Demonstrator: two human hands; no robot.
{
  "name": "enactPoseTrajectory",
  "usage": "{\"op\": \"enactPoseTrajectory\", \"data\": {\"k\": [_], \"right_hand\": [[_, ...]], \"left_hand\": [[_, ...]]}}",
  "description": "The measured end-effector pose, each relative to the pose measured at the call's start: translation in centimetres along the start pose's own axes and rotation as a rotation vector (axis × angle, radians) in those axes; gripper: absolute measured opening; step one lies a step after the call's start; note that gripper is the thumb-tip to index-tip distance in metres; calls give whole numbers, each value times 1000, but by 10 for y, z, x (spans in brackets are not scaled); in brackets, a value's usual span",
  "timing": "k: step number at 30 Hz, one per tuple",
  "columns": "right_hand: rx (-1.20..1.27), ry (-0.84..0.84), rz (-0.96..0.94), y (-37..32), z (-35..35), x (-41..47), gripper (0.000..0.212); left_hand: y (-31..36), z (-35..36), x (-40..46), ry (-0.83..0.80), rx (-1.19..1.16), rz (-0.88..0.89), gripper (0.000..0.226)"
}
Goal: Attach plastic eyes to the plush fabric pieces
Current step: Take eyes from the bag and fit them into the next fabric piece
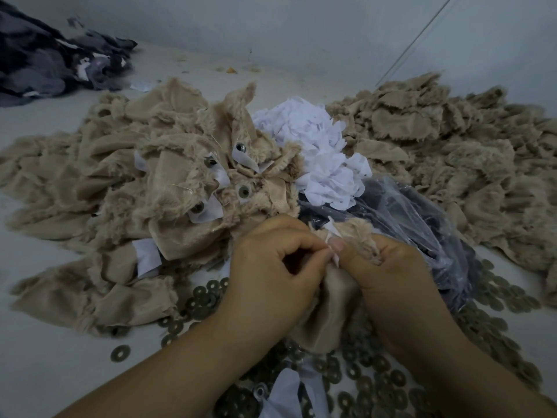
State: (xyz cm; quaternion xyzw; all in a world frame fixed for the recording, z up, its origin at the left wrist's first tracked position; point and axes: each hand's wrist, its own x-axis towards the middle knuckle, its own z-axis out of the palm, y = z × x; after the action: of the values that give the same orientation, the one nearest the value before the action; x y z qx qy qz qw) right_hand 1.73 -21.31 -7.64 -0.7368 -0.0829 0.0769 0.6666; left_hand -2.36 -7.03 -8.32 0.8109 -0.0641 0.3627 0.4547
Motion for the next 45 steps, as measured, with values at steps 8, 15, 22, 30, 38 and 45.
{"op": "enactPoseTrajectory", "data": {"k": [8, 15, 22, 30, 38, 45], "right_hand": [[203, -107, 95, 3, 1, 3, 23], [361, -99, 155, 1, 3, 2, 40], [350, -120, 159, 0, 2, 1, 38], [361, -132, 267, -7, 3, 1, 43], [427, -123, 312, -8, 4, 0, 38], [452, -186, 241, -9, 2, 0, 49]], "left_hand": [[-4, 1, 1, -8, 73, 97, 3], [-5, 0, 4, -88, 15, 30, 8], [-9, -7, 10, -200, -104, -69, 10], [-7, -1, 6, -127, 77, 121, 22], [-12, 1, 0, -16, 109, 291, 6], [-11, -2, 2, 31, 95, 301, 9]]}}
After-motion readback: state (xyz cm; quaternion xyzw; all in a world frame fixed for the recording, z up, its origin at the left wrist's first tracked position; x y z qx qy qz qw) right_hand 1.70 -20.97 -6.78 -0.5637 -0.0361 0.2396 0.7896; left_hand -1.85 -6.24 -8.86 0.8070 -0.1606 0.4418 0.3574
